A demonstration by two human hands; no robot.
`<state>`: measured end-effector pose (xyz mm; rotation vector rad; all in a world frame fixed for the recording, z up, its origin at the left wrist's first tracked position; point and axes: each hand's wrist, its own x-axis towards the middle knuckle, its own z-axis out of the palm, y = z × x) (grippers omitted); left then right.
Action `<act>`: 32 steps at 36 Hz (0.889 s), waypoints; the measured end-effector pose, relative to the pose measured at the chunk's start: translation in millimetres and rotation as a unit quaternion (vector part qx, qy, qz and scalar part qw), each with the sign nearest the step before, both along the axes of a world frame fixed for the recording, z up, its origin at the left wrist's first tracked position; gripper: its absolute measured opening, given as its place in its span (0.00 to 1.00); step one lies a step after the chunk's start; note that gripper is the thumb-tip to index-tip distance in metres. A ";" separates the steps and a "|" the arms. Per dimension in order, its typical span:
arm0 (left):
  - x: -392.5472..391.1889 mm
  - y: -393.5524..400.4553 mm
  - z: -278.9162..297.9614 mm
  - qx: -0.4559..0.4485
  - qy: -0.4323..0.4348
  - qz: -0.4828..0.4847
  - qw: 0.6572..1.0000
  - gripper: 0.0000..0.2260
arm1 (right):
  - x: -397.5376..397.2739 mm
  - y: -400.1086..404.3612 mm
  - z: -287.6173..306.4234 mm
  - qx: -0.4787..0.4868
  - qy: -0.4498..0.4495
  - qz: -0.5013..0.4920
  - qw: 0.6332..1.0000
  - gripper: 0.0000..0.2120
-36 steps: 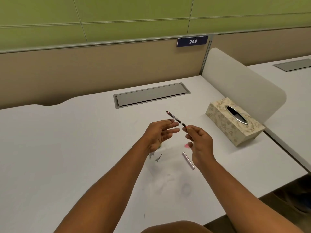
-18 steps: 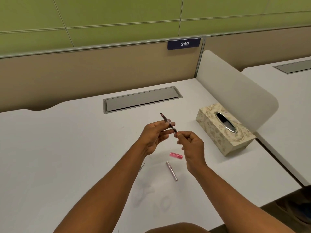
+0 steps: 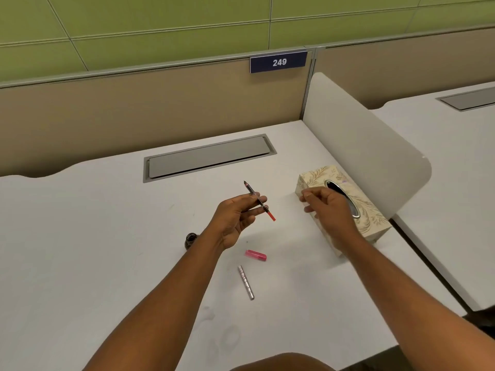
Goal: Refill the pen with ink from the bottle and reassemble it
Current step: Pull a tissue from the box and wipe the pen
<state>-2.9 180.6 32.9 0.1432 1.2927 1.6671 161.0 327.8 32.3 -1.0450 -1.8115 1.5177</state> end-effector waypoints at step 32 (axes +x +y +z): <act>14.9 28.9 -15.4 -0.022 -0.001 0.022 1.000 0.10 | 10.4 145.6 -5.8 0.364 -0.607 0.306 0.637 0.13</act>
